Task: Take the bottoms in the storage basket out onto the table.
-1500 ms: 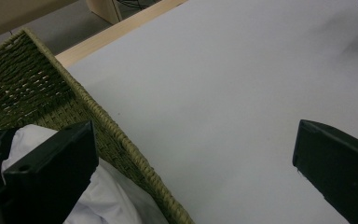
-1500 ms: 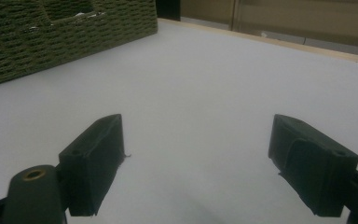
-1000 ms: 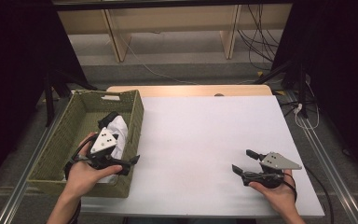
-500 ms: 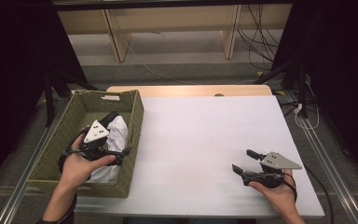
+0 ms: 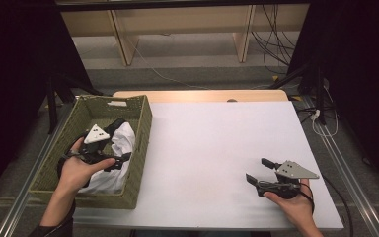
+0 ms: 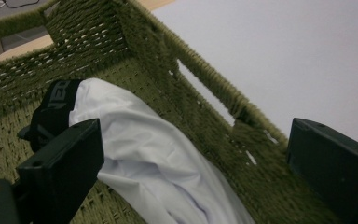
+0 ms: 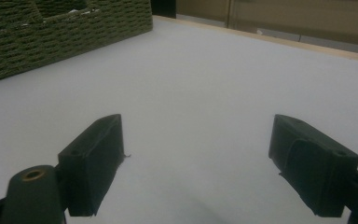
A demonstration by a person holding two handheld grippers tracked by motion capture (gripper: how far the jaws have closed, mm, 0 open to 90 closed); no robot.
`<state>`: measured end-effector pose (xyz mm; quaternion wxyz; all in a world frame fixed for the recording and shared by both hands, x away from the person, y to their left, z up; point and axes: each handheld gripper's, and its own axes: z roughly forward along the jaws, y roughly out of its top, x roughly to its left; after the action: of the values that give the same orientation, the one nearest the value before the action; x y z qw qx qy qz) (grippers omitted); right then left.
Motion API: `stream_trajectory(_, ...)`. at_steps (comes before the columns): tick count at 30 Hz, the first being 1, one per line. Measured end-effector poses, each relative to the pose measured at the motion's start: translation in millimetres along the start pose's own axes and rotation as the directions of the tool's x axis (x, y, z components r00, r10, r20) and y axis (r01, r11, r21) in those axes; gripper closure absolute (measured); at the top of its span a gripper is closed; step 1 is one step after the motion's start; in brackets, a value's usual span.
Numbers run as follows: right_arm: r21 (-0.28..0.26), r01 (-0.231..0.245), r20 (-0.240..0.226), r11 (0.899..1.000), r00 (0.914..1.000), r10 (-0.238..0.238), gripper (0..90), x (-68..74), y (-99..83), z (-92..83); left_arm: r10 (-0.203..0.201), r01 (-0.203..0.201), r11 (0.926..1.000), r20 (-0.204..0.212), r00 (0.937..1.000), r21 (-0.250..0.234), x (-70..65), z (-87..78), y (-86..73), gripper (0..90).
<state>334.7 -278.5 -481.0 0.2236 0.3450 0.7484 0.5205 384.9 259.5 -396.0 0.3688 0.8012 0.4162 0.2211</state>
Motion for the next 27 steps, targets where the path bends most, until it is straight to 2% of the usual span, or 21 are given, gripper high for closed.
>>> stream_trajectory(6,0.001,-0.008,0.0,1.0,1.0,0.008,18.7,-0.1,-0.1,0.3,0.011,-0.011,0.9981,0.006,0.9999,0.061,6.9,5.8,-6.3,4.5)
stream_trajectory(9,0.003,-0.009,0.0,1.0,1.0,0.009,18.6,0.2,-0.1,0.3,0.03,-0.032,0.9931,0.021,0.9993,0.113,6.1,11.1,-9.1,4.4)
stream_trajectory(12,0.002,-0.004,0.002,1.0,1.0,0.004,18.5,-0.2,-0.2,0.5,0.035,-0.038,0.9879,0.021,0.9992,0.151,4.3,17.6,-11.0,4.5)
stream_trajectory(14,0.007,-0.003,0.007,1.0,1.0,0.003,18.5,-0.4,-0.1,0.1,0.043,-0.044,0.98,0.011,0.999,0.194,2.7,24.8,-12.8,5.3)
stream_trajectory(15,0.003,-0.004,0.006,1.0,1.0,0.004,18.4,-0.4,-0.3,0.4,0.043,-0.044,0.98,0.011,0.999,0.194,2.7,24.8,-12.8,5.3)
stream_trajectory(17,0.0,0.0,0.012,1.0,0.9999,0.0,18.5,-0.6,-0.1,0.0,0.044,-0.046,0.9727,0.014,0.9989,0.227,1.4,29.5,-14.6,5.3)
stream_trajectory(22,0.005,-0.009,0.013,1.0,0.9999,0.009,18.2,-1.4,-0.1,-0.6,0.043,-0.047,0.9611,0.022,0.9988,0.272,-0.9,39.8,-20.5,5.6)
stream_trajectory(23,0.004,-0.006,0.013,1.0,0.9999,0.006,18.1,-1.4,0.2,-0.6,0.04,-0.044,0.9536,0.018,0.999,0.298,-0.7,43.3,-23.1,5.8)
stream_trajectory(24,0.004,-0.006,0.013,1.0,0.9999,0.006,18.1,-1.4,0.2,-0.6,0.04,-0.044,0.9536,0.018,0.999,0.298,-0.7,43.3,-23.1,6.3)
stream_trajectory(25,0.004,-0.006,0.014,1.0,0.9999,0.006,18.1,-1.3,0.3,-0.6,0.049,-0.05,0.9478,0.012,0.9987,0.315,-0.9,45.6,-24.7,6.3)
stream_trajectory(27,0.005,-0.008,0.014,1.0,0.9999,0.008,18.1,-1.2,0.2,-0.6,0.037,-0.04,0.9383,0.015,0.9992,0.343,-0.8,49.4,-27.6,6.9)
